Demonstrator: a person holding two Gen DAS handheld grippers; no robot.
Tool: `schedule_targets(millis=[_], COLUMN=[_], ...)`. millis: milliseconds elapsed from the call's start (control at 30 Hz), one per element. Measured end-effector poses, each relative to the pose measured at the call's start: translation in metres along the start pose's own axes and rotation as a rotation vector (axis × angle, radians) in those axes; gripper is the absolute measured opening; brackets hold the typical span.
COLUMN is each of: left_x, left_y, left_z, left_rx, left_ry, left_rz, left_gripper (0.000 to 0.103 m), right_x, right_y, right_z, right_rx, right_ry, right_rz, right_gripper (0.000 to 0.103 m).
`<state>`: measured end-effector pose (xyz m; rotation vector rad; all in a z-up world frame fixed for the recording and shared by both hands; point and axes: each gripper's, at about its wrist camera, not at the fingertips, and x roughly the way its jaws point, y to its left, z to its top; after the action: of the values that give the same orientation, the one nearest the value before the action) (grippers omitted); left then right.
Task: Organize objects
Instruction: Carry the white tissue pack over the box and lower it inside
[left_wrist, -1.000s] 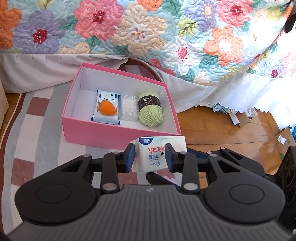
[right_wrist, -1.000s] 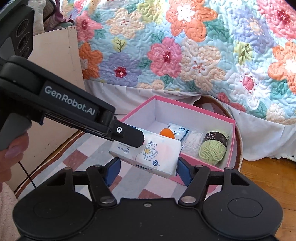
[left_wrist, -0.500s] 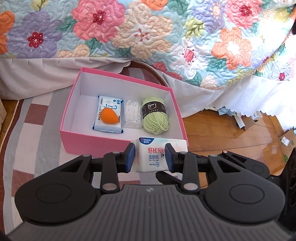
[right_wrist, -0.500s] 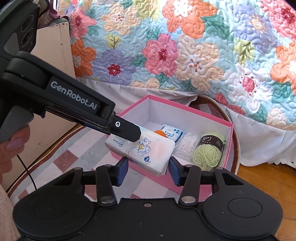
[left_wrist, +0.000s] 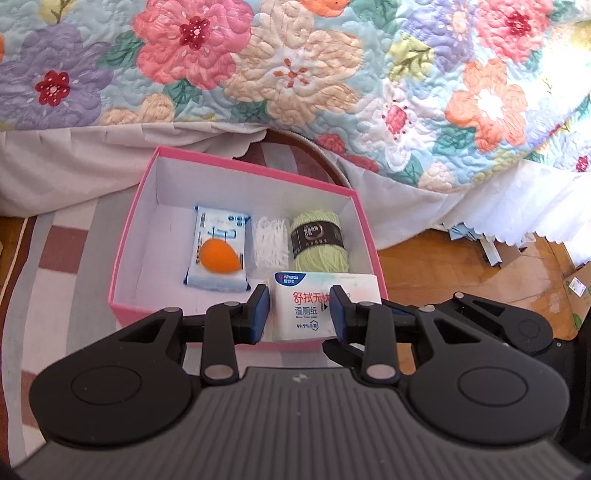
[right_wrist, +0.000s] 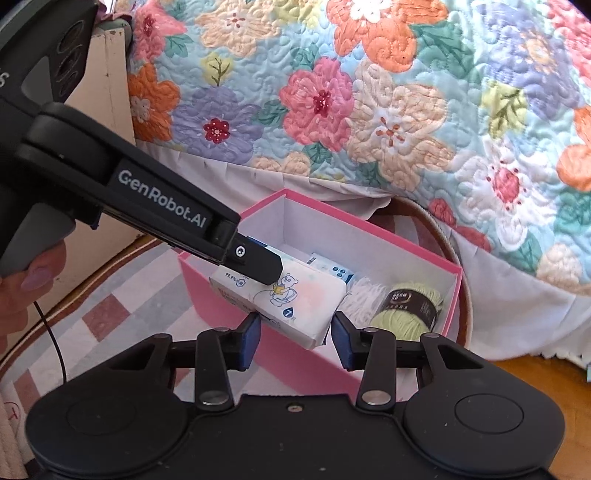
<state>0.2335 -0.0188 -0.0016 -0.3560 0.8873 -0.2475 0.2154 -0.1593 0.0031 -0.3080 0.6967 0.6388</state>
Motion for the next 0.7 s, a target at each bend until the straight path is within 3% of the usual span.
schedule_targets(millis=[433, 700], left_x=[0.075, 0.125], left_y=[0.025, 0.045], left_z=[0.055, 0.063], left_rx=[-0.07, -0.1], left_ry=[0.045, 0.087], left_rz=[0.022, 0.016], left_gripper=[0.035, 0.034], right_x=[0.075, 0.123], right_y=[-0.064, -0.079], right_z=[0.034, 0.033], right_rx=[0.09, 0.111], right_ry=[0.06, 0.134], right_rz=[0.13, 0.13], right_gripper=[0.044, 0.042])
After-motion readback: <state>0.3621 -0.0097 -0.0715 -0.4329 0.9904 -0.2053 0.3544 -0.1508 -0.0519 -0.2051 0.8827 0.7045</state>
